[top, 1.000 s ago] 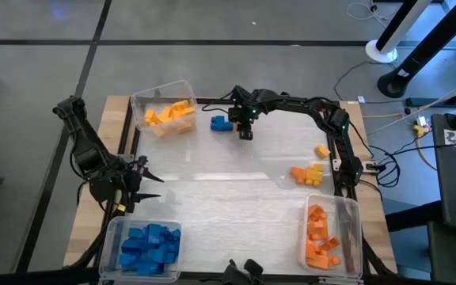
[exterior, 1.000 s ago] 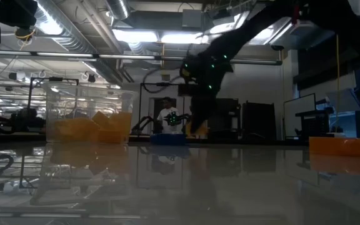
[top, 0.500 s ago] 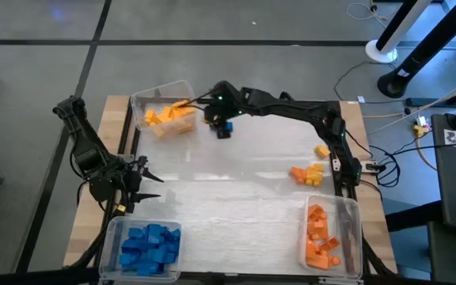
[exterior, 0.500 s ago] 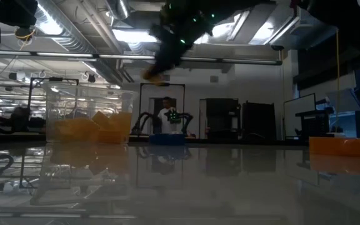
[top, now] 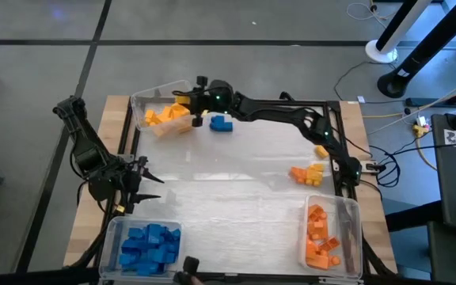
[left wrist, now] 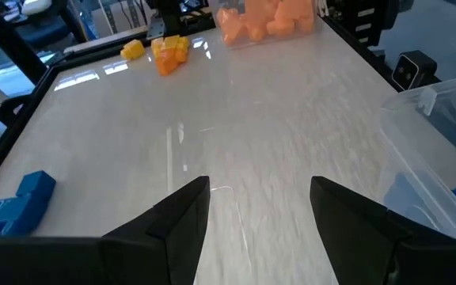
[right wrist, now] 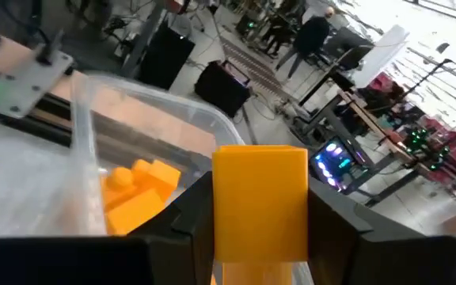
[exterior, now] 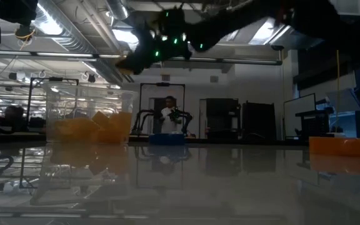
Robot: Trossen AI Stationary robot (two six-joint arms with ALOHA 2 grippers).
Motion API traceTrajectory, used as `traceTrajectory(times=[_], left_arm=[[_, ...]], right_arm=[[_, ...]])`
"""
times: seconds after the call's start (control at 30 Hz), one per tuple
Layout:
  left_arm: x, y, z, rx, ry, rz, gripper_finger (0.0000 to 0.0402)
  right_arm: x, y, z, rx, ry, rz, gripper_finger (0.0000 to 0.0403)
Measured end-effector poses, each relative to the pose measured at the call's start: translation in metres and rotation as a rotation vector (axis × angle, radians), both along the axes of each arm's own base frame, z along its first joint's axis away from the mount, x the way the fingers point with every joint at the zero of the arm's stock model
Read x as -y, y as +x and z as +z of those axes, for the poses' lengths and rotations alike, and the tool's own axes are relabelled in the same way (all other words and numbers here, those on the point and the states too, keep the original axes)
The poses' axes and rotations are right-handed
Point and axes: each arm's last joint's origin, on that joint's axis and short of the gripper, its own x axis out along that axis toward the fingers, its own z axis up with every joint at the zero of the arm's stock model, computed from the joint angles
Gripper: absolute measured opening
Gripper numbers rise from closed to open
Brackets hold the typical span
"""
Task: Sort blocks
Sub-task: Put the yellow game piece into the top transparent bin, then put the blue game piece into the bottom left transparent bin
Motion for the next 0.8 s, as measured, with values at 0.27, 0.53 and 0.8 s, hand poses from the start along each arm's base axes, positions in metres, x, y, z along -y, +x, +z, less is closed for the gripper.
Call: traceTrajectory(times=[0.27,0.53,0.8], left_arm=[[0.0,0.0,0.001,0.007,-0.002,-0.003,0.021],[0.0,0.0,0.001,0.007,0.008,-0.007,0.021],[0.0,0.0,0.001,0.006,-0.007,0.0,0.021]], right_arm=[[0.01,0.008,-0.036,-0.042,0.032,-0.054,0.0157],[0.01,0.008,-0.037,-0.049,0.035,-0.067,0.0197],[0.011,0.007,-0.036,-0.056,0.033,-0.094,0.0213]])
